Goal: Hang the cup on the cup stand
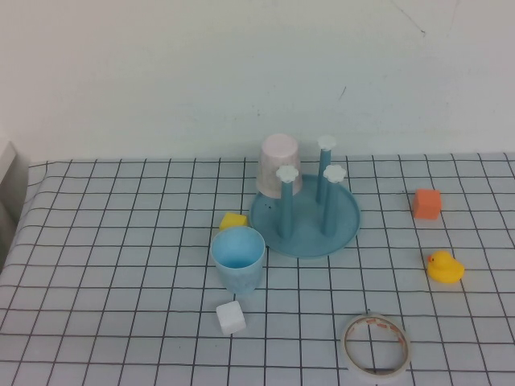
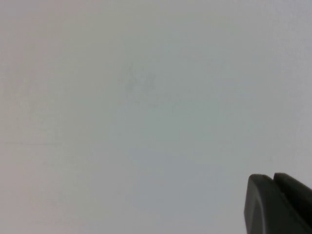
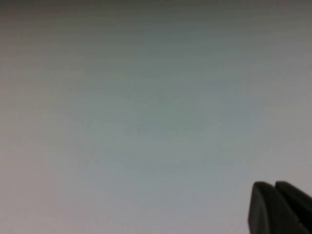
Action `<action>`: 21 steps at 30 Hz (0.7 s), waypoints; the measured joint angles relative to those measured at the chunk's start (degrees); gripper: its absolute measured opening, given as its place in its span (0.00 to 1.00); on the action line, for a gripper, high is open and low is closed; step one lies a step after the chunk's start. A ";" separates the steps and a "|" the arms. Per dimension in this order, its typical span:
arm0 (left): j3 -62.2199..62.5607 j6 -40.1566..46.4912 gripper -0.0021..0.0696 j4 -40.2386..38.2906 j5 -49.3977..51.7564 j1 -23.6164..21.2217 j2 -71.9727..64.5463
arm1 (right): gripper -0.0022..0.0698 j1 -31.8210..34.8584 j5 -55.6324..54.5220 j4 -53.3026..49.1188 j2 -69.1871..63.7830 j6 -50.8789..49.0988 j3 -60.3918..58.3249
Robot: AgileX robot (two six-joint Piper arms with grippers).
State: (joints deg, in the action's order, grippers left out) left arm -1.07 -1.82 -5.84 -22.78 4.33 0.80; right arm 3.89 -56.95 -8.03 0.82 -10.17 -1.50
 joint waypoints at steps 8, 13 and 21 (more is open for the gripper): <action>5.39 2.15 0.03 -0.29 6.79 0.00 0.00 | 0.03 0.00 25.88 -11.83 0.00 -7.58 5.15; 16.00 10.48 0.03 -0.29 16.68 0.00 -3.43 | 0.03 0.00 31.08 -32.00 -2.07 -24.59 8.56; 24.23 14.36 0.03 -0.44 31.20 0.00 -16.54 | 0.03 0.00 30.26 -53.00 -15.69 -49.47 8.54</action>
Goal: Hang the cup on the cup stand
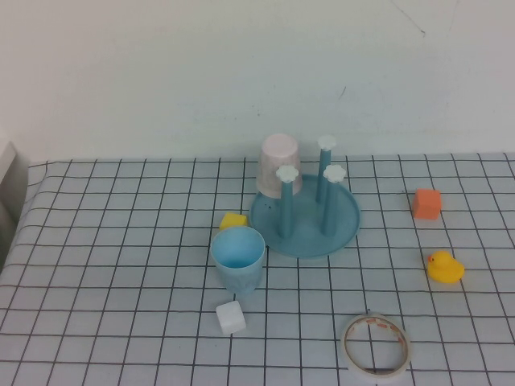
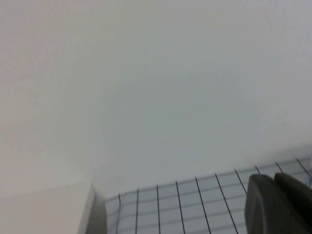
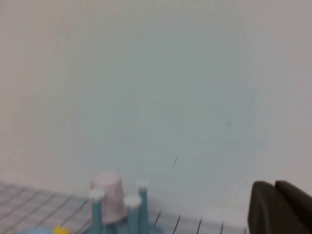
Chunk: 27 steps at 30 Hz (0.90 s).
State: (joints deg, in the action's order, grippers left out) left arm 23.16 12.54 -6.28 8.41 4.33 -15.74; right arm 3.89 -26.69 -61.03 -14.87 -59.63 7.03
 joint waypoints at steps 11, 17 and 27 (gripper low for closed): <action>0.00 -1.65 0.03 -0.89 4.07 0.00 -8.72 | 0.03 0.12 -1.20 -9.46 -9.65 -5.80 0.00; 0.00 -1.97 0.03 -1.75 9.49 0.00 -9.17 | 0.03 0.12 0.50 -9.54 -11.45 -6.96 0.00; 0.00 -0.68 0.03 -1.75 17.51 0.00 -9.17 | 0.03 0.23 1.24 4.69 -11.65 -6.88 0.75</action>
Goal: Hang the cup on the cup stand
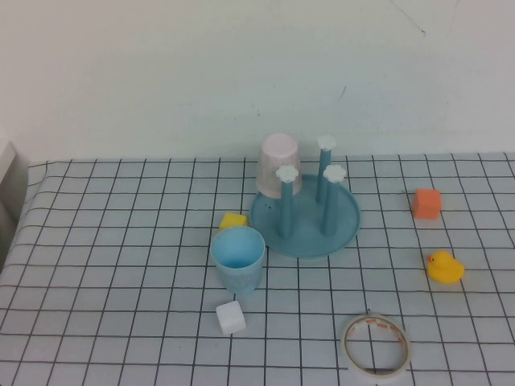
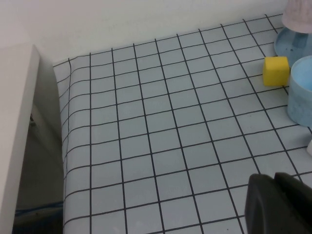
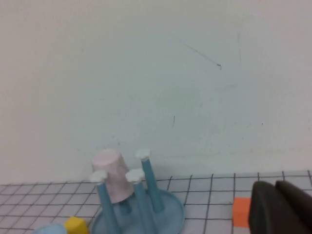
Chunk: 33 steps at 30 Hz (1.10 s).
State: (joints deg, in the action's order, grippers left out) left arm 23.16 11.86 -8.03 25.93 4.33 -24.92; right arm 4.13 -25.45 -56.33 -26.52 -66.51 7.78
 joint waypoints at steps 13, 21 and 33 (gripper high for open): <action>0.00 0.21 0.03 0.10 -1.62 0.00 0.00 | 0.03 0.00 23.95 -12.13 -3.39 17.26 7.88; 0.00 0.21 0.03 -0.02 0.07 0.00 0.00 | 0.03 -0.99 45.13 0.09 -16.61 32.41 13.70; 0.00 -0.50 0.03 -0.49 0.28 0.00 0.00 | 0.03 -18.02 51.55 56.33 -38.03 82.66 24.06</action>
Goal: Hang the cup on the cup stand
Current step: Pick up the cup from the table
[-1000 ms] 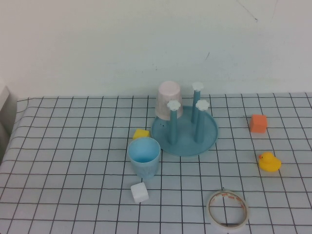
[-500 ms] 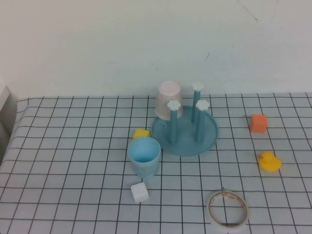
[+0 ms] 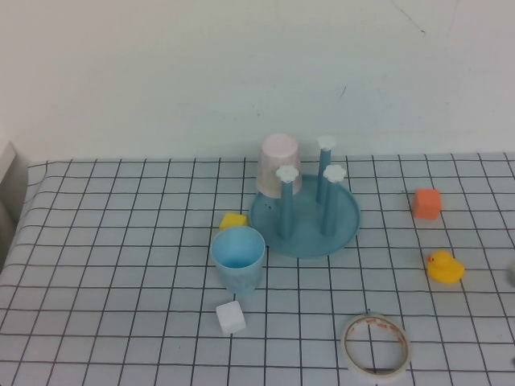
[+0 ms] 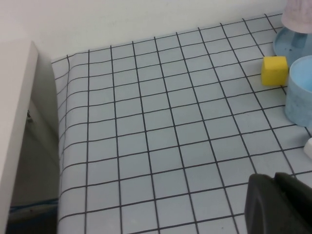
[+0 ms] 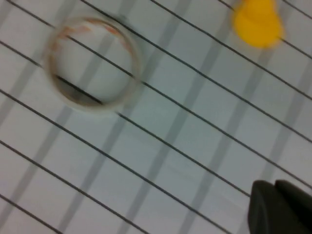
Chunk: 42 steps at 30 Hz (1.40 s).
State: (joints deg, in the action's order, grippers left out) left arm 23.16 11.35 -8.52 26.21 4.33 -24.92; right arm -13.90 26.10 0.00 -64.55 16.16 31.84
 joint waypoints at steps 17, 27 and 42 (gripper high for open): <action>0.00 0.00 0.03 -3.90 0.00 0.00 0.00 | 0.06 -19.56 -9.54 12.97 -34.39 3.27 32.45; 0.00 0.00 0.03 -3.92 0.00 0.00 0.00 | 0.56 -19.56 -8.87 23.25 -48.19 -3.26 48.44; 0.00 0.00 0.03 -5.42 0.00 0.00 0.00 | 0.61 -19.56 -8.76 32.23 -58.66 -3.39 53.58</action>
State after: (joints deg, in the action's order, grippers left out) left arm 23.16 11.35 -13.94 26.21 4.33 -24.92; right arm -33.46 17.34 32.23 -123.21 12.76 85.42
